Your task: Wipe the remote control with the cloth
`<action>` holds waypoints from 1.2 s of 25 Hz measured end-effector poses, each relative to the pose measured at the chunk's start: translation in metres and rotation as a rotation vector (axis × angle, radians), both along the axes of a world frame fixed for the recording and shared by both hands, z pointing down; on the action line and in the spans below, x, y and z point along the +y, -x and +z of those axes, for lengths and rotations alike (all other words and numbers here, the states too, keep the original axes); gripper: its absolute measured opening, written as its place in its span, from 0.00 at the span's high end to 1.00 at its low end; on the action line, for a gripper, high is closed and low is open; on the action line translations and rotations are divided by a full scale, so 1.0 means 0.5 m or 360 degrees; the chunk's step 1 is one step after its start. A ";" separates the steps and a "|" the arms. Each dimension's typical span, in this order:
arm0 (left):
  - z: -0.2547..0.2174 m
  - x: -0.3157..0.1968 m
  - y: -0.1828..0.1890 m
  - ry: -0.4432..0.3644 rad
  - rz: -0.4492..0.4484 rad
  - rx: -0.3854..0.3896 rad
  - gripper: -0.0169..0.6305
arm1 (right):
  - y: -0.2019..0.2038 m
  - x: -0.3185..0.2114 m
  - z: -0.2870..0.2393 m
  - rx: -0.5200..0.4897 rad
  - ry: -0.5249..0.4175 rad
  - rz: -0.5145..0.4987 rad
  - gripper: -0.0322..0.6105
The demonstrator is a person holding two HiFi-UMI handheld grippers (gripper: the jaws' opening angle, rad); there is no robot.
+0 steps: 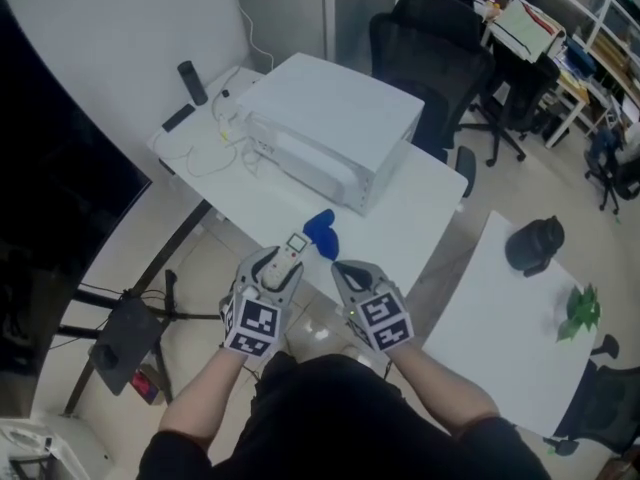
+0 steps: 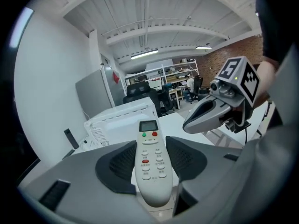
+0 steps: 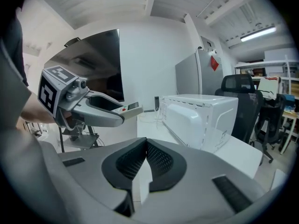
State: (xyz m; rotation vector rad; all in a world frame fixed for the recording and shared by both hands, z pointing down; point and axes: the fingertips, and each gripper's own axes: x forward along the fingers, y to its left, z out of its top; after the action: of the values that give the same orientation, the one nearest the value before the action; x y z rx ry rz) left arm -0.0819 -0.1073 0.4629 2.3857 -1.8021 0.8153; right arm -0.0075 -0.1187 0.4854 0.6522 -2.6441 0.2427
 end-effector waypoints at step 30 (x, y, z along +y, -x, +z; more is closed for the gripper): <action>0.035 -0.046 0.116 0.0104 0.0088 -0.0143 0.66 | 0.177 -0.273 0.427 0.0847 0.0220 0.0116 0.60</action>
State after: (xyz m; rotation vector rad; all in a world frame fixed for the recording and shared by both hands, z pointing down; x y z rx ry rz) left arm -0.1397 -0.1305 0.4802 2.4048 -1.7177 0.9869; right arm -0.0959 -0.2551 0.6991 0.6605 -2.0796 0.2324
